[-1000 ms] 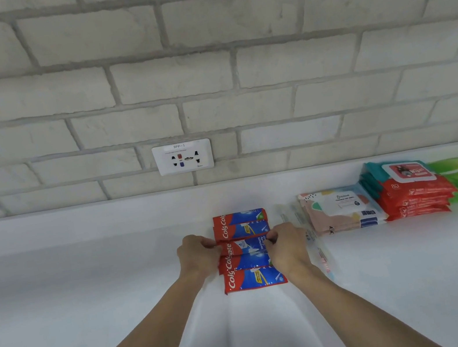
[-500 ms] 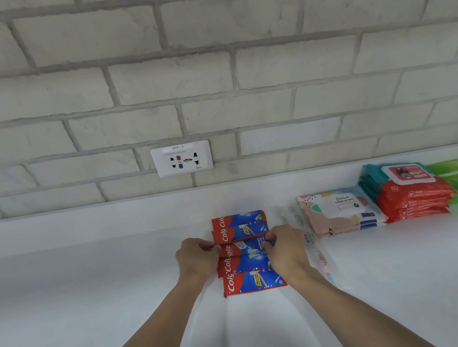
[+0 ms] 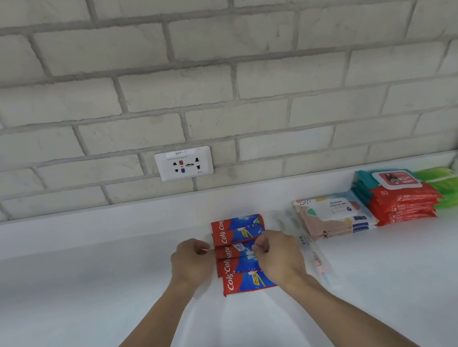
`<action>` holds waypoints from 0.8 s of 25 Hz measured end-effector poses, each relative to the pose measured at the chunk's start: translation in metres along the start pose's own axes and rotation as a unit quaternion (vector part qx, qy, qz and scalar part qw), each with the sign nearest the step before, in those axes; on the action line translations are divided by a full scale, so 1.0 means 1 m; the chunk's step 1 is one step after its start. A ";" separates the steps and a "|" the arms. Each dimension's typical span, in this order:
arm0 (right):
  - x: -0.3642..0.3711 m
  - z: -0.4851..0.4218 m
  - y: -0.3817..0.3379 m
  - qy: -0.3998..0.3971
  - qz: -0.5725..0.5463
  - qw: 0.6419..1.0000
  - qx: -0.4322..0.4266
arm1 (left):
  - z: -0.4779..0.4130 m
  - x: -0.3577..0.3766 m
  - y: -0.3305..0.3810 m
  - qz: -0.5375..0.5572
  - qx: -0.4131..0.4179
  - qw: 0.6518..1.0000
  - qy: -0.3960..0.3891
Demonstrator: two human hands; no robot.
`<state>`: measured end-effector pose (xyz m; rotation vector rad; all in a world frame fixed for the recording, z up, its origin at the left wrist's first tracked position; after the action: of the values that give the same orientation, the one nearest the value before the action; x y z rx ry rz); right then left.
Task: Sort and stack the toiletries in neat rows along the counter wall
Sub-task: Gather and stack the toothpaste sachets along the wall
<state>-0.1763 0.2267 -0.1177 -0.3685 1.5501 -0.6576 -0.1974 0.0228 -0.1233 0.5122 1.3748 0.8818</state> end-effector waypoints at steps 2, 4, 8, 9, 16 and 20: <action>-0.003 0.011 -0.011 0.002 -0.006 1.000 -0.018 | 0.009 -0.009 0.005 0.000 0.021 1.000 -0.001; -0.007 0.023 -0.022 0.006 -0.024 0.999 -0.026 | 0.022 -0.019 0.010 0.003 0.041 0.999 0.002; -0.003 0.052 -0.038 -0.005 -0.070 0.997 -0.039 | 0.051 -0.042 0.012 0.012 0.086 0.996 -0.002; -0.002 0.060 -0.042 -0.005 -0.075 0.996 -0.040 | 0.059 -0.048 0.010 0.014 0.093 0.996 -0.004; 0.011 0.119 -0.073 -0.031 -0.113 0.991 -0.059 | 0.112 -0.097 -0.028 -0.022 0.135 0.991 -0.005; 0.026 0.151 -0.093 -0.054 -0.095 0.992 -0.069 | 0.138 -0.123 -0.063 -0.027 0.124 0.992 -0.019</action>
<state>-0.0448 0.1107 -0.0793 -0.6525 1.4726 -0.6687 -0.0443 -0.0870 -0.0730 0.6752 1.4652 0.6583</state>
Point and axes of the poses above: each hand's wrist, its own z-axis away from the middle knuckle, its own x-axis out of the palm, y = z × x, the point moved 6 cm from there along -z, towards the middle knuckle, and after that the axes turned 3 degrees about -y, right-handed, at the moved point
